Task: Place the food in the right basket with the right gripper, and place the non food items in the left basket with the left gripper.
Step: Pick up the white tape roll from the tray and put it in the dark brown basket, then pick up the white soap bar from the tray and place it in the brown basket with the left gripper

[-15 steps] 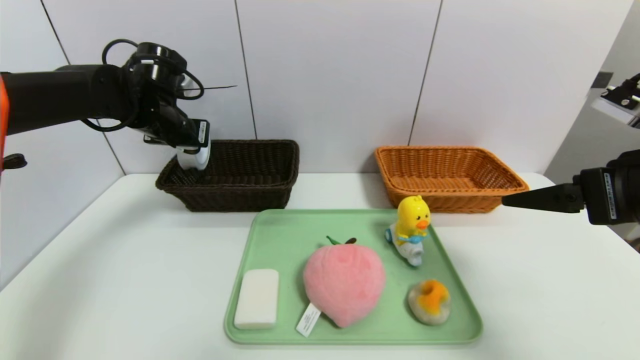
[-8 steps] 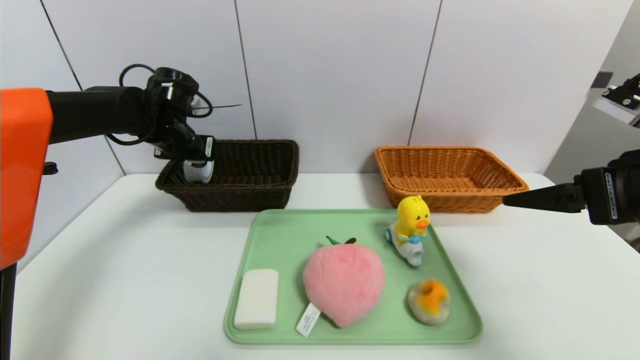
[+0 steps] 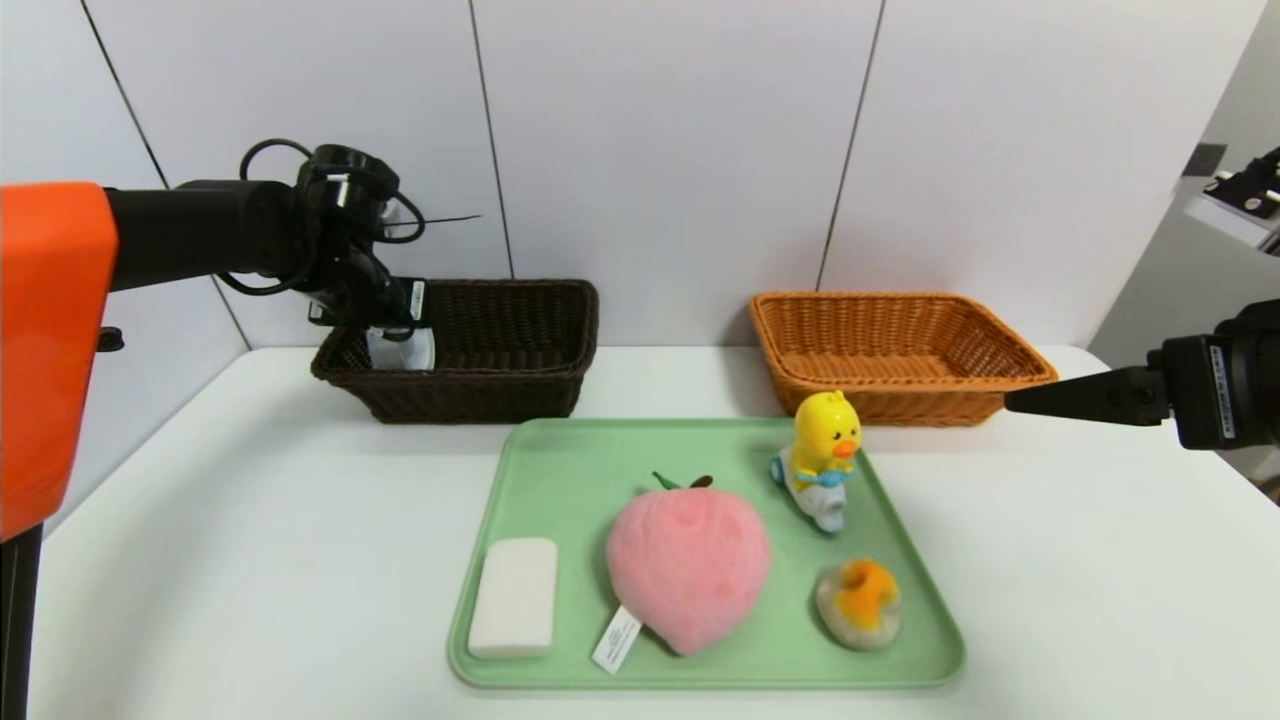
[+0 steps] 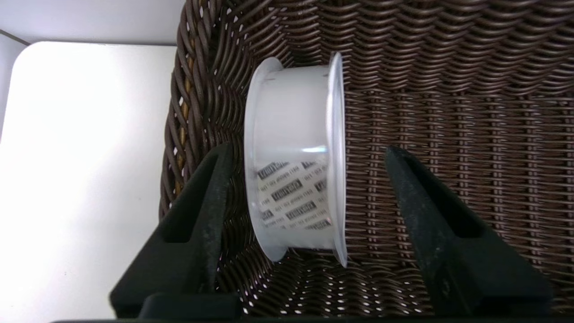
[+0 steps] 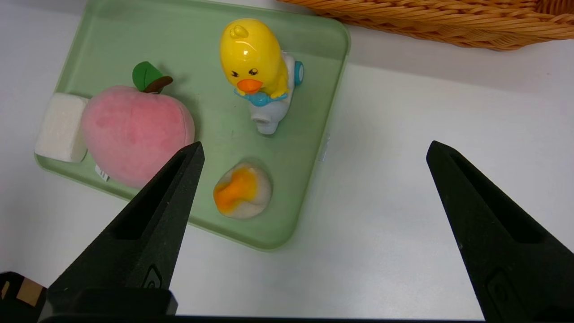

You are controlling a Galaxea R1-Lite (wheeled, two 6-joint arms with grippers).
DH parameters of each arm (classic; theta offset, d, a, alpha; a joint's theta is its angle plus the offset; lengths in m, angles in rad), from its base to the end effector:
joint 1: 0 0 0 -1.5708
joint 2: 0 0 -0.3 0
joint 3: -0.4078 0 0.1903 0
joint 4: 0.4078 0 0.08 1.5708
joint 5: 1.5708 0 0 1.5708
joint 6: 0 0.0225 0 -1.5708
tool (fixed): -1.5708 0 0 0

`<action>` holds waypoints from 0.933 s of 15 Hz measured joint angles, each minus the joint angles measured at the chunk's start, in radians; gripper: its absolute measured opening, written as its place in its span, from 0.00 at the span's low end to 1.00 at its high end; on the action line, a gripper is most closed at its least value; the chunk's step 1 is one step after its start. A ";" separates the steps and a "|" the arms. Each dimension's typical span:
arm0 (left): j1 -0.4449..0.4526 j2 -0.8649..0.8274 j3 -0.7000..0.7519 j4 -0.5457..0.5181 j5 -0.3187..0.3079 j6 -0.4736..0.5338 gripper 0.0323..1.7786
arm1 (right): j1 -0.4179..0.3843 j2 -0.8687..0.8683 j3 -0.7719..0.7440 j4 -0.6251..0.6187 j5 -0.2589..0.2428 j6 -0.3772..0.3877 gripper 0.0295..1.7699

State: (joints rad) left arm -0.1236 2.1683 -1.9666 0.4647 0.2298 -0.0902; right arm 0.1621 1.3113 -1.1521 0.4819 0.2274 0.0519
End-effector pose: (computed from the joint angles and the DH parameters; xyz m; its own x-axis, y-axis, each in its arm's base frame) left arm 0.4325 -0.0486 0.2240 0.7876 0.1317 -0.6019 -0.1127 0.9912 0.0694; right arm 0.1859 0.0355 0.2758 0.7342 0.3485 -0.5827 -0.3045 0.9361 0.1762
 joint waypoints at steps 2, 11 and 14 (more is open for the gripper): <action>-0.001 -0.033 0.000 0.007 0.001 0.001 0.75 | 0.000 -0.002 0.001 0.001 -0.003 0.000 0.97; -0.024 -0.326 0.010 0.063 0.010 -0.008 0.89 | 0.000 -0.033 0.008 0.001 0.001 -0.001 0.97; -0.124 -0.413 0.015 0.178 0.008 -0.074 0.91 | 0.001 -0.050 0.004 -0.008 0.001 -0.002 0.97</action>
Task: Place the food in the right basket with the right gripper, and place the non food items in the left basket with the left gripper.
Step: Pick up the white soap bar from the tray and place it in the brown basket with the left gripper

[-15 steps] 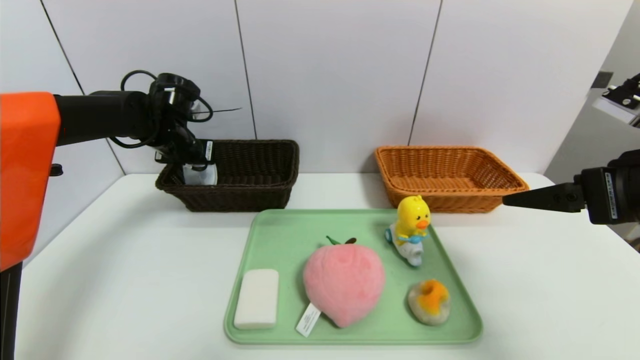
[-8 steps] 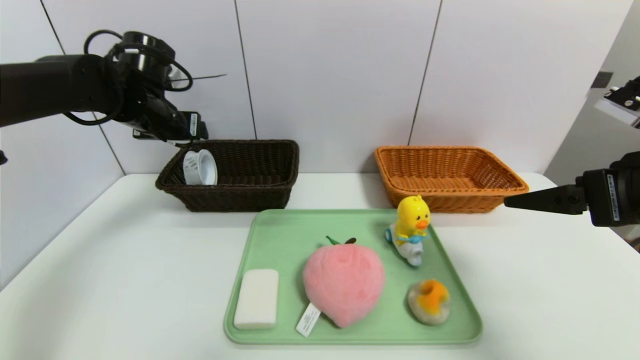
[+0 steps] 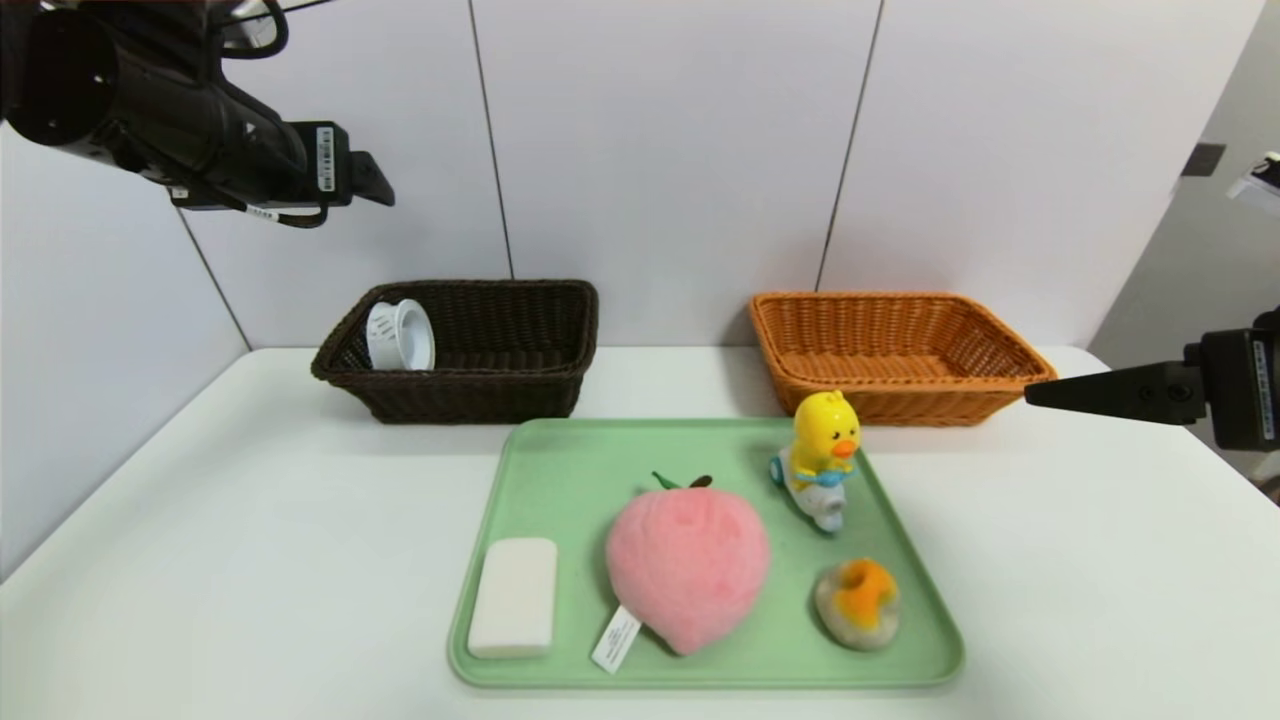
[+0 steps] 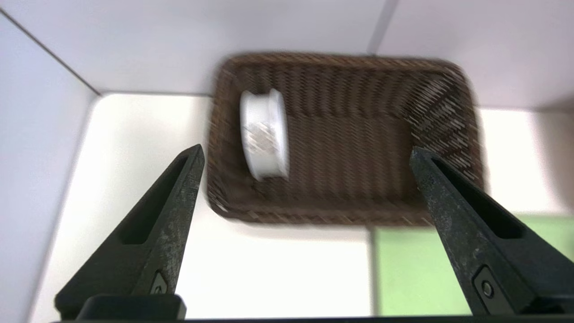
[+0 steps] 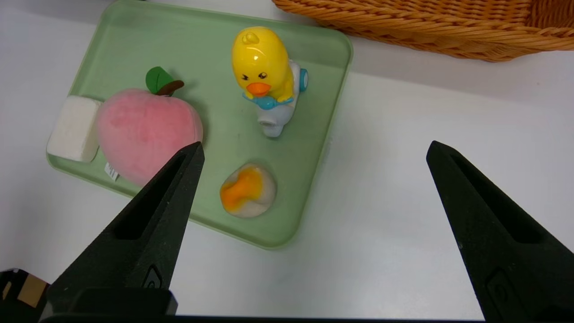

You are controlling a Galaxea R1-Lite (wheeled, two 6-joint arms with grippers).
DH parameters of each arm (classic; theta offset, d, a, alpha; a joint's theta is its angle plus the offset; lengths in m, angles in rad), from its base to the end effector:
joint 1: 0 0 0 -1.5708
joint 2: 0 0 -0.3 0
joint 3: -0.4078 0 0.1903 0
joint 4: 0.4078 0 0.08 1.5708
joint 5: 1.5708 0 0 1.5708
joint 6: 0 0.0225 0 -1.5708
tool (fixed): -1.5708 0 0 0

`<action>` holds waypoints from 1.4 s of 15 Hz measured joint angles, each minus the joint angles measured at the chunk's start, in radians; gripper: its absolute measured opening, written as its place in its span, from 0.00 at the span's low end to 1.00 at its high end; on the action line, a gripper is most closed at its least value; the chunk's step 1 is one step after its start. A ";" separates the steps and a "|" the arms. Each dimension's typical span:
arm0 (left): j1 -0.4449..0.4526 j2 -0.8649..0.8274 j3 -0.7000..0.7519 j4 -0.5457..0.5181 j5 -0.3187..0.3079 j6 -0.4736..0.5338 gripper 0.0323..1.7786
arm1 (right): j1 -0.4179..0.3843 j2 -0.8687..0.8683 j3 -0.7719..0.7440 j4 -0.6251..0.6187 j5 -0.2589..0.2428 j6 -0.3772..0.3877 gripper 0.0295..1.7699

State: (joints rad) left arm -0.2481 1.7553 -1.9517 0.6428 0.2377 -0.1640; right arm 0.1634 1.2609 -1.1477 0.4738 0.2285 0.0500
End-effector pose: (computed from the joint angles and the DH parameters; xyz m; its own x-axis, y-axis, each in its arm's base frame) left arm 0.2955 -0.0694 0.3590 0.9076 0.0130 -0.4196 -0.0360 0.9982 -0.0470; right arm 0.1723 0.0336 0.2845 0.7633 0.3554 -0.5395 -0.3168 0.9337 0.1669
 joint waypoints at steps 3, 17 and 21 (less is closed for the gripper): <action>-0.141 -0.053 0.002 0.146 0.000 -0.108 0.93 | 0.001 -0.014 0.011 -0.013 0.000 0.002 0.97; -0.518 -0.075 0.329 0.310 -0.022 -0.573 0.95 | 0.000 -0.032 0.028 -0.015 0.000 0.011 0.97; -0.566 -0.060 0.409 0.307 -0.032 -0.599 0.95 | -0.001 -0.032 0.034 -0.014 0.000 0.014 0.97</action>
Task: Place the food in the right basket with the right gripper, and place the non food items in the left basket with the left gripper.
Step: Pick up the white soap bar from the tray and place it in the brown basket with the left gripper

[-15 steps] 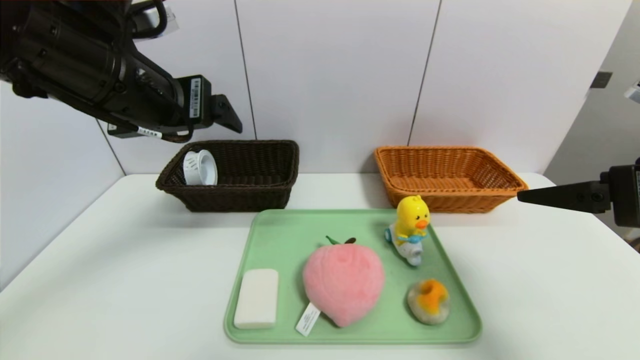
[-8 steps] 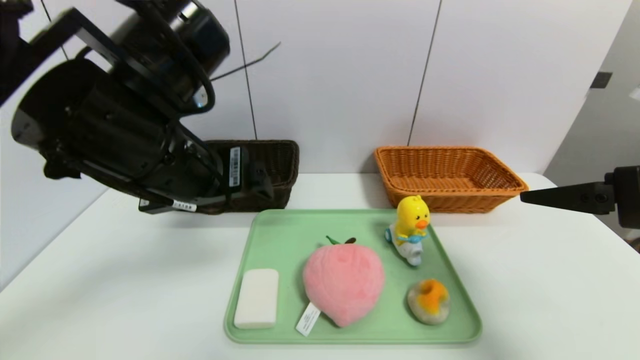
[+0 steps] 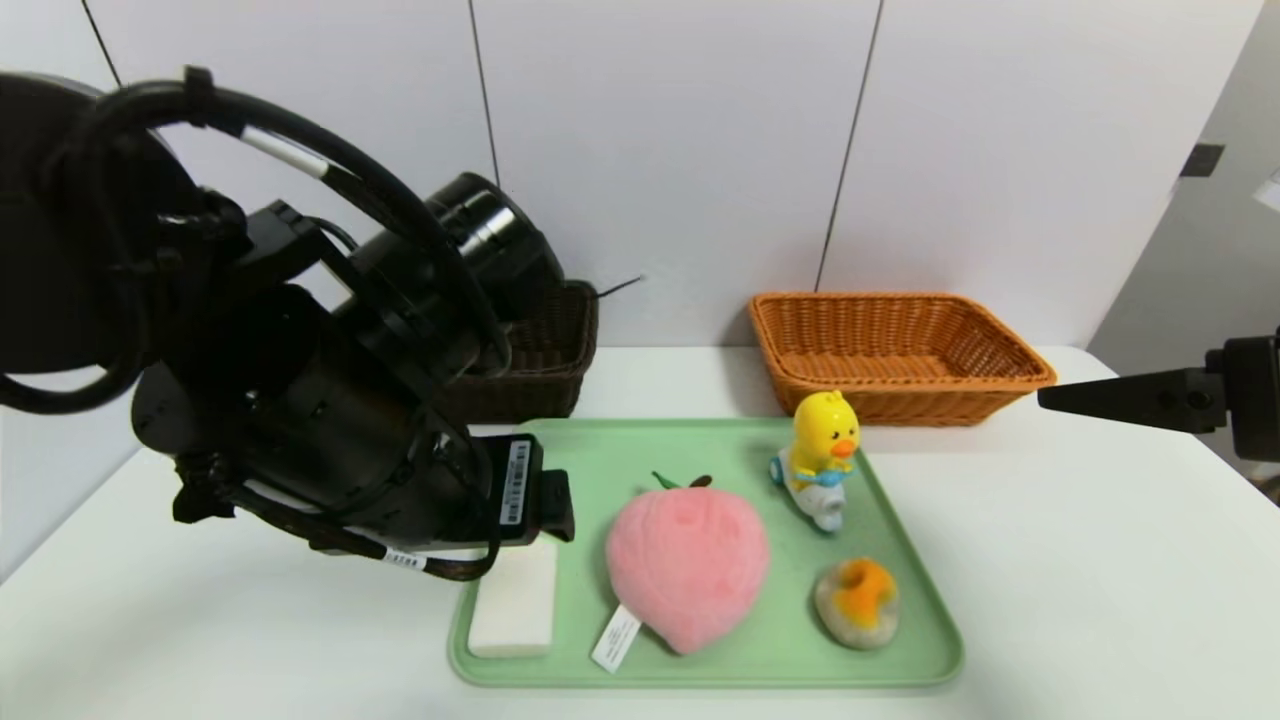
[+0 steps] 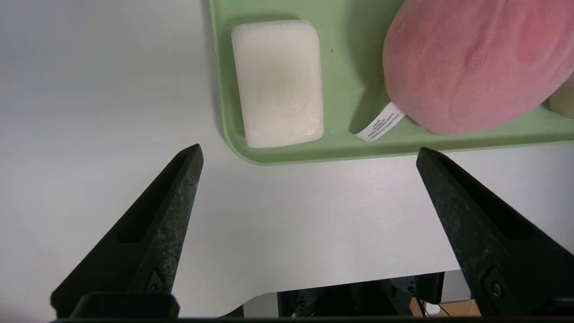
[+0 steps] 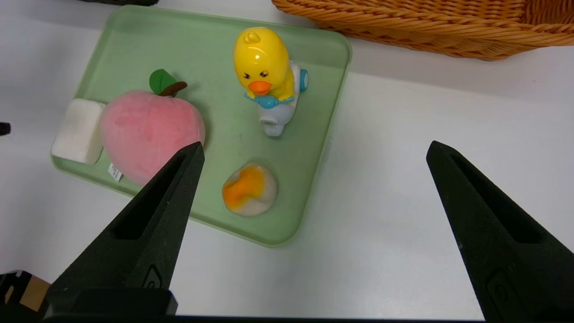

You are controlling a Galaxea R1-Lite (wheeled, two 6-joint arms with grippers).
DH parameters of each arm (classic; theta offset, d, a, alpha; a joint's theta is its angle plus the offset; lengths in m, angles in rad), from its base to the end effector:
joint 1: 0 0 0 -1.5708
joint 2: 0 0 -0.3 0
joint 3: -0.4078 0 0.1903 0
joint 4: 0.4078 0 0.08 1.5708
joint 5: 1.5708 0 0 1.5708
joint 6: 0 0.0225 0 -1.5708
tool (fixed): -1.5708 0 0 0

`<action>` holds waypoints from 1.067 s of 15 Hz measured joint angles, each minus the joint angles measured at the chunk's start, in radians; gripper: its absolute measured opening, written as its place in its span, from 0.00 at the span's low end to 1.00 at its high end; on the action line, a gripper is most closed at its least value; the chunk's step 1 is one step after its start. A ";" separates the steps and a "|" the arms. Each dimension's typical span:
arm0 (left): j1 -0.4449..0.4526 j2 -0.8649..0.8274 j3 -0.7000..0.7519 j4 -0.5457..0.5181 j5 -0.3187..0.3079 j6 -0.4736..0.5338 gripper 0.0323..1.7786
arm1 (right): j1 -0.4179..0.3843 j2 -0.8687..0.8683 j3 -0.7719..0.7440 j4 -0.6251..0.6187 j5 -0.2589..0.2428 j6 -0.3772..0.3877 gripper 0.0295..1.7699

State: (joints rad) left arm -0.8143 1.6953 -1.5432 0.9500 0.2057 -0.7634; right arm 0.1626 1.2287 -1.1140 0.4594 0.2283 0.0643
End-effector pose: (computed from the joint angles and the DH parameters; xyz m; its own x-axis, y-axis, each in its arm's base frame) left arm 0.1869 -0.1914 0.2548 0.4521 -0.1814 -0.8733 0.0452 0.9825 -0.1807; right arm 0.1641 0.0321 0.2822 0.7705 0.3557 -0.5290 -0.3101 0.9342 0.1766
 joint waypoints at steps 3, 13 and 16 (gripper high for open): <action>-0.012 0.034 0.015 -0.003 -0.003 -0.016 0.95 | 0.000 0.000 0.000 0.000 -0.001 -0.002 0.97; -0.003 0.136 0.024 -0.027 -0.070 -0.016 0.95 | 0.000 0.001 -0.003 -0.002 0.000 -0.002 0.97; 0.015 0.161 0.033 -0.034 -0.056 -0.016 0.95 | -0.001 0.000 0.000 -0.002 -0.001 -0.001 0.97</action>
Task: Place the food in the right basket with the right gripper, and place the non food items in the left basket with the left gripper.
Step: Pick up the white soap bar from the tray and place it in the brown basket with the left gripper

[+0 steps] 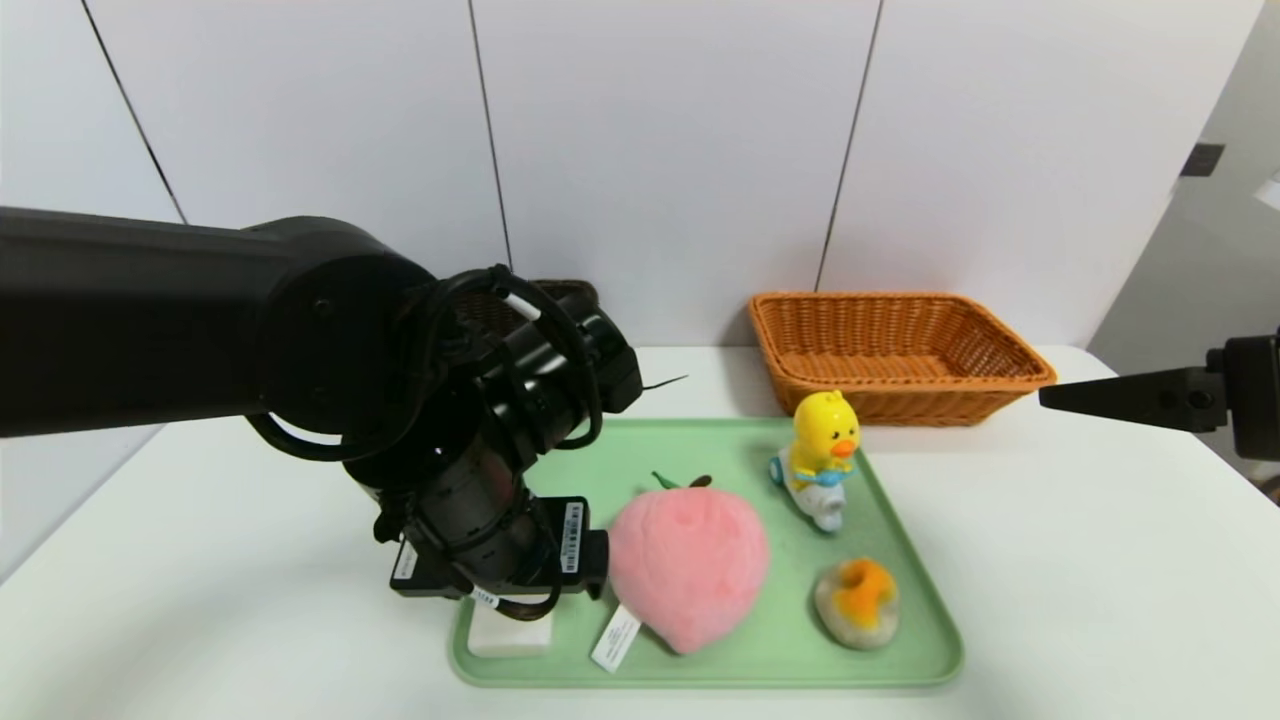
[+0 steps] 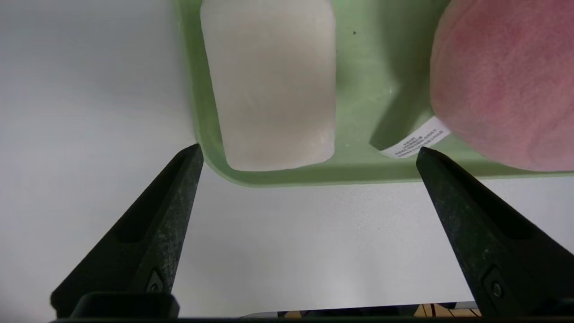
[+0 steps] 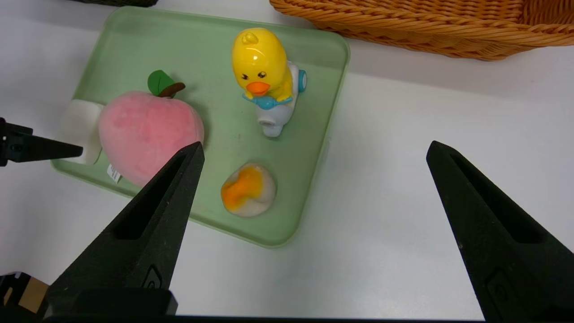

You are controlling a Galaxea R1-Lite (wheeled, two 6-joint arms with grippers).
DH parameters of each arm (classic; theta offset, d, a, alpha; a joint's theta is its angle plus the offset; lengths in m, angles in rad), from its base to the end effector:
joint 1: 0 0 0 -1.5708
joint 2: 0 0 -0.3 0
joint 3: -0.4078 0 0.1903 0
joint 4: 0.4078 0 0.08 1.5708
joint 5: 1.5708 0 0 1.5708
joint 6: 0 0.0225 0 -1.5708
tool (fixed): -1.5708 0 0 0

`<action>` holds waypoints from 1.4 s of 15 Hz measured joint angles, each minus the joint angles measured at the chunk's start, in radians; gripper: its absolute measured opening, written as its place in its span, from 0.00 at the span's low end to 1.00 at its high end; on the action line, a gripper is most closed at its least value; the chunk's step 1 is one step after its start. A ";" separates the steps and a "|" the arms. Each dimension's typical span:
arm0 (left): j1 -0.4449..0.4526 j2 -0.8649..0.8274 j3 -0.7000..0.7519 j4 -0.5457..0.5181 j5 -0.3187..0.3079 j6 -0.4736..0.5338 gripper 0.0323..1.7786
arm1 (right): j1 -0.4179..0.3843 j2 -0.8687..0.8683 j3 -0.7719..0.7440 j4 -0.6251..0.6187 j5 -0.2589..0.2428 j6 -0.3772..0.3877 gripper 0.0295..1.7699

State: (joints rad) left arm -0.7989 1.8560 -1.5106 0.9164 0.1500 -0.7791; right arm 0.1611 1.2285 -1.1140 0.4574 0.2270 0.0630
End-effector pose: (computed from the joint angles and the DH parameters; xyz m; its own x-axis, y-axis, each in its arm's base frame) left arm 0.2154 -0.2165 0.2023 0.3168 -0.1112 -0.9419 0.0147 0.9936 -0.1124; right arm 0.1642 0.0318 0.2825 0.7726 0.3536 -0.5273 -0.3088 0.9350 0.1745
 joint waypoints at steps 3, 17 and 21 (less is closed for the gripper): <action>0.014 0.015 0.026 -0.033 -0.001 0.001 0.95 | 0.000 -0.002 0.000 0.000 0.000 0.000 0.97; 0.034 0.077 0.056 -0.088 0.000 0.004 0.95 | 0.000 -0.005 -0.001 0.000 -0.001 -0.002 0.97; 0.034 0.089 0.056 -0.105 -0.002 0.011 0.95 | 0.000 -0.005 -0.003 -0.001 -0.001 -0.002 0.97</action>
State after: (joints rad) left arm -0.7649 1.9449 -1.4543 0.8115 0.1481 -0.7683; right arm 0.1606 1.2232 -1.1166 0.4564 0.2255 0.0611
